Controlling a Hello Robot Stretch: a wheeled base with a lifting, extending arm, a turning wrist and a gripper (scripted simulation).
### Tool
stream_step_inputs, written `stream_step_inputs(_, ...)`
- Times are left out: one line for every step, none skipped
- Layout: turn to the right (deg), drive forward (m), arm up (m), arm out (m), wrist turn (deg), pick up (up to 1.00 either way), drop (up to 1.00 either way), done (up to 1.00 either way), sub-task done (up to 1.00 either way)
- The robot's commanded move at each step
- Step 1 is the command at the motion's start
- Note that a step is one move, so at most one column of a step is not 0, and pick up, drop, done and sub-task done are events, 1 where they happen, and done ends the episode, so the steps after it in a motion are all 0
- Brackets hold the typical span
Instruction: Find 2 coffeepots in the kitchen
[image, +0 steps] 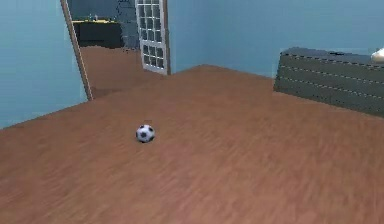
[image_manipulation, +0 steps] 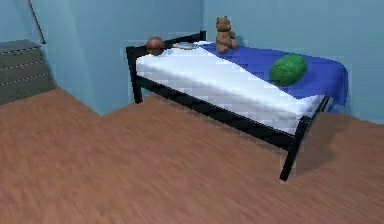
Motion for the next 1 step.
stream_step_inputs(-27.0,0.0,0.0,0.0,0.0,0.0,0.0,0.0,0.0)
